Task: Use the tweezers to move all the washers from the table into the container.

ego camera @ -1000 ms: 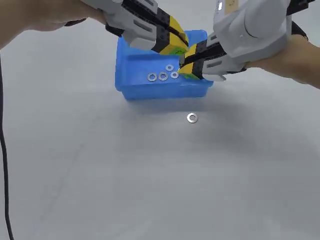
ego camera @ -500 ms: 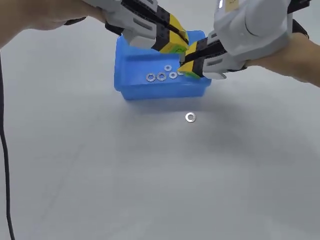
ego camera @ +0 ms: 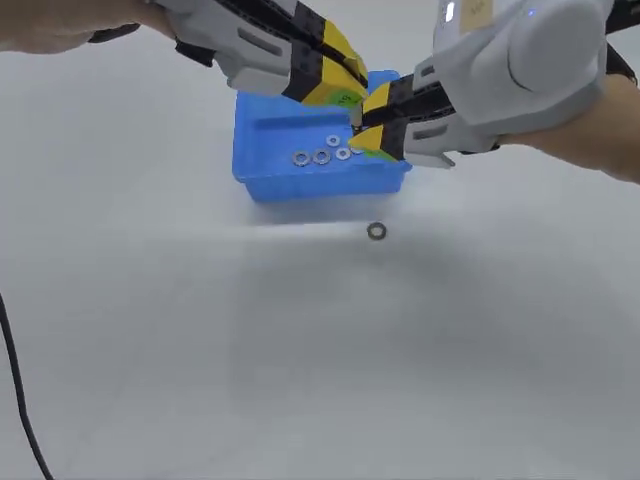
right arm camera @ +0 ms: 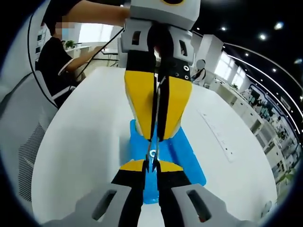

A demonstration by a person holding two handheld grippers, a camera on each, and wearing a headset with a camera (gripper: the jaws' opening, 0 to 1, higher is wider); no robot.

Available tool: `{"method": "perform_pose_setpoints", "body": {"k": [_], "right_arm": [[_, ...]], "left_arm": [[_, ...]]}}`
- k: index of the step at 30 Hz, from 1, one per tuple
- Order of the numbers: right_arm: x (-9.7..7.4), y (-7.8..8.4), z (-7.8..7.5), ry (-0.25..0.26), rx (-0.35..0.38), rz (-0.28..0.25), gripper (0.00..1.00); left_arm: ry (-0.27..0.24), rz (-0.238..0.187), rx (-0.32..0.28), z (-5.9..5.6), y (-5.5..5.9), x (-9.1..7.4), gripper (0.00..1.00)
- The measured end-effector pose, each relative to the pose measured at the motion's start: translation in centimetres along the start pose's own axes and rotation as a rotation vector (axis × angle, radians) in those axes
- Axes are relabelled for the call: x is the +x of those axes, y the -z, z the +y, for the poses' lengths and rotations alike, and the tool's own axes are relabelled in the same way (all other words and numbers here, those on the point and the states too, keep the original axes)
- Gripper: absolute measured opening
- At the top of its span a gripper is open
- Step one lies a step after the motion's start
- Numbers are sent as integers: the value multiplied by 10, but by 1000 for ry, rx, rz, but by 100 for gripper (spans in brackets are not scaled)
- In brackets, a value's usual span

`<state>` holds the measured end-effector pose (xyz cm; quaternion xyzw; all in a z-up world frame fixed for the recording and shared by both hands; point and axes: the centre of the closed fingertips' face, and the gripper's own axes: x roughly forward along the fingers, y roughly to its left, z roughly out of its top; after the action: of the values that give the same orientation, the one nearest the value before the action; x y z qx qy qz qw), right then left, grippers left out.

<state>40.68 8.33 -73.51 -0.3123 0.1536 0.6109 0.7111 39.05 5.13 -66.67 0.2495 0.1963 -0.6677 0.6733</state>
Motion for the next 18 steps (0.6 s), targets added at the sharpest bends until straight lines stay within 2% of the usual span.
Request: {"method": "perform_pose_setpoints", "body": {"k": [3,8,18], "right_arm": [[-4,0,13,-13,-1,6,10],[-8,1,30,-32,3,11,9],[-19,6,59,-49,39,13,10]], "left_arm": [[13,17,16,-14,-1,3,7],[26,29,22,-30,-3,7,7],[39,21,3,-56,-5,17,7]]}}
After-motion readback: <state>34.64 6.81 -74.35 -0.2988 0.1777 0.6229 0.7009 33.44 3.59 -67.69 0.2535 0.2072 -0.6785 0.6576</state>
